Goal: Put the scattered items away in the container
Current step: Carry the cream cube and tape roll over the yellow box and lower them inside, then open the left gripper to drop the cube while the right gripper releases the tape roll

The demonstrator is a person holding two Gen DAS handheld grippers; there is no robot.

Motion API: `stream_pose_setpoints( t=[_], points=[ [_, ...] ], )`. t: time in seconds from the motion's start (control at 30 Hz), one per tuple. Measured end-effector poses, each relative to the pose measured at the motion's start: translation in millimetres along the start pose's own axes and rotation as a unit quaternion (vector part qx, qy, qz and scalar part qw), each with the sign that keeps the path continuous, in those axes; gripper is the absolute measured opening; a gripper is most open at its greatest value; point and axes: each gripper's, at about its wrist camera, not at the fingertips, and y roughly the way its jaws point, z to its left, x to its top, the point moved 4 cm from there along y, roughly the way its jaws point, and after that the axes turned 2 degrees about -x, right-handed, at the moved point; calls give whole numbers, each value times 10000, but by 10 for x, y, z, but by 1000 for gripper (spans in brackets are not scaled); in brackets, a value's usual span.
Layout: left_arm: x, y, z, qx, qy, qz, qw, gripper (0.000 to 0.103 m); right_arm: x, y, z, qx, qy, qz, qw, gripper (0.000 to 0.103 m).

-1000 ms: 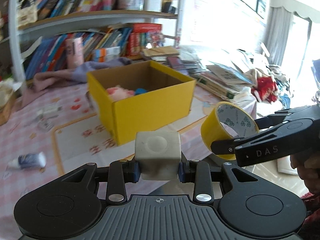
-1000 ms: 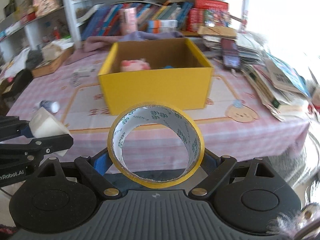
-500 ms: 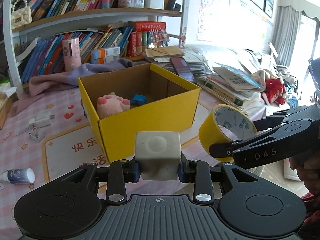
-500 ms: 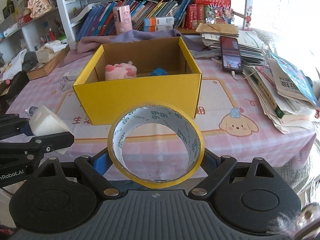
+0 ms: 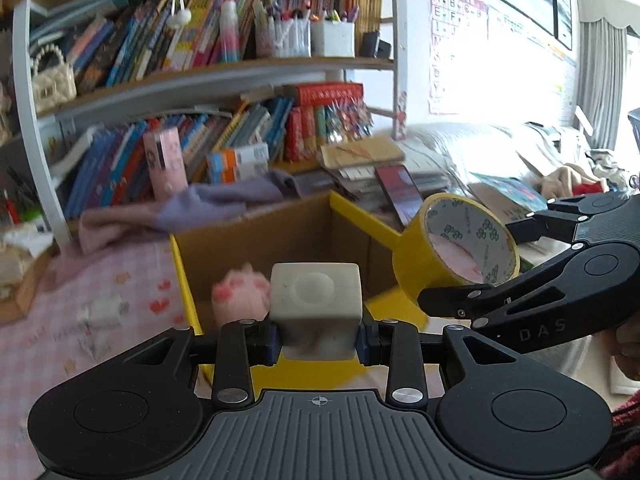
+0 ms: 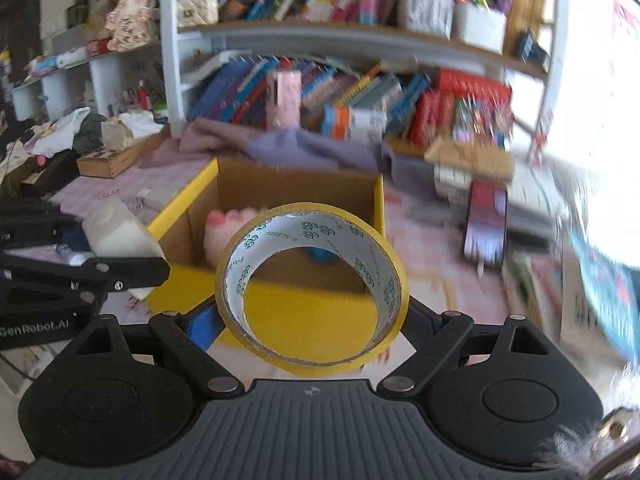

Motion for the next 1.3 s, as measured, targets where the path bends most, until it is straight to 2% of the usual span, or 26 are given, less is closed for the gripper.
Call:
stream_pose_setpoints(
  t=[0.3, 0.47, 0.63, 0.7, 0.87, 1.0, 1.23, 1.3],
  points=[
    [218, 569, 191, 491, -141, 159, 9986, 33, 358, 532, -32, 437, -979, -344, 9936, 89],
    [206, 876, 273, 580, -15, 486, 9971, 33, 445, 949, -12, 639, -1559, -130, 9856, 89],
    [103, 1226, 281, 471, 306, 1023, 9932, 33, 441, 1406, 66, 898, -2396, 339, 9661, 89],
    [62, 1337, 278, 447, 465, 1223, 9904, 33, 440, 1531, 72, 1177, -2611, 531, 9566, 89],
    [2, 1466, 342, 351, 281, 1554, 9868, 34, 508, 1733, 68, 1866, -2718, 1051, 9382, 89],
    [-58, 1495, 363, 270, 115, 1656, 9858, 34, 497, 1919, -6, 2285, -2211, 1805, 9308, 90],
    [-49, 1531, 351, 306, 111, 1714, 9847, 37, 492, 1886, 16, 2336, -2246, 1822, 9283, 90],
    [-51, 1532, 355, 368, 110, 1719, 9844, 42, 494, 1880, 21, 2339, -2245, 1810, 9285, 90]
  ],
)
